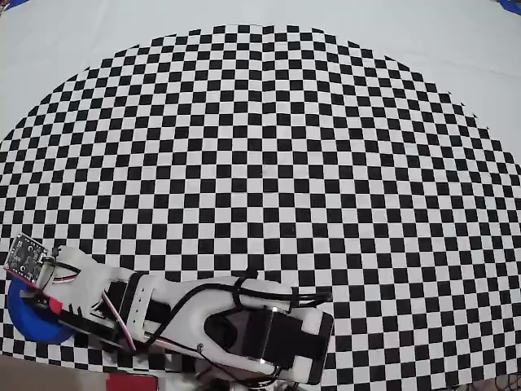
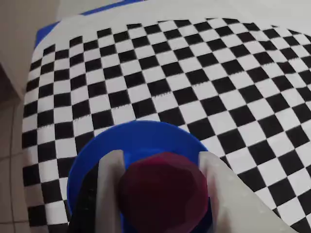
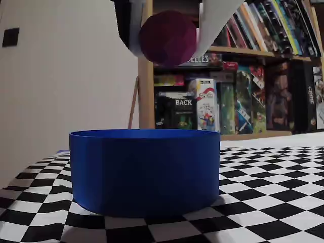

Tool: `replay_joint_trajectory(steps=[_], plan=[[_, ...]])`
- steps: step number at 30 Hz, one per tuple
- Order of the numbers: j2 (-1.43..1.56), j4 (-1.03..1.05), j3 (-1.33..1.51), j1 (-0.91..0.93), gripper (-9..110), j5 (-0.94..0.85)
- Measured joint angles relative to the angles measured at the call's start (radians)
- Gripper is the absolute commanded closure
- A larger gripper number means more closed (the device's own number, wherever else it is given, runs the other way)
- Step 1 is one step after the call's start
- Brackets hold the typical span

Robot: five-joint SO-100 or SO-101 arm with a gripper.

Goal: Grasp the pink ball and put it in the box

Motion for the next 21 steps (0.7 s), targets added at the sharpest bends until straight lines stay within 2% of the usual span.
replay_joint_trajectory(steps=[21], plan=[[-0.055,-0.049,0.031,-0.025,101,0.000]])
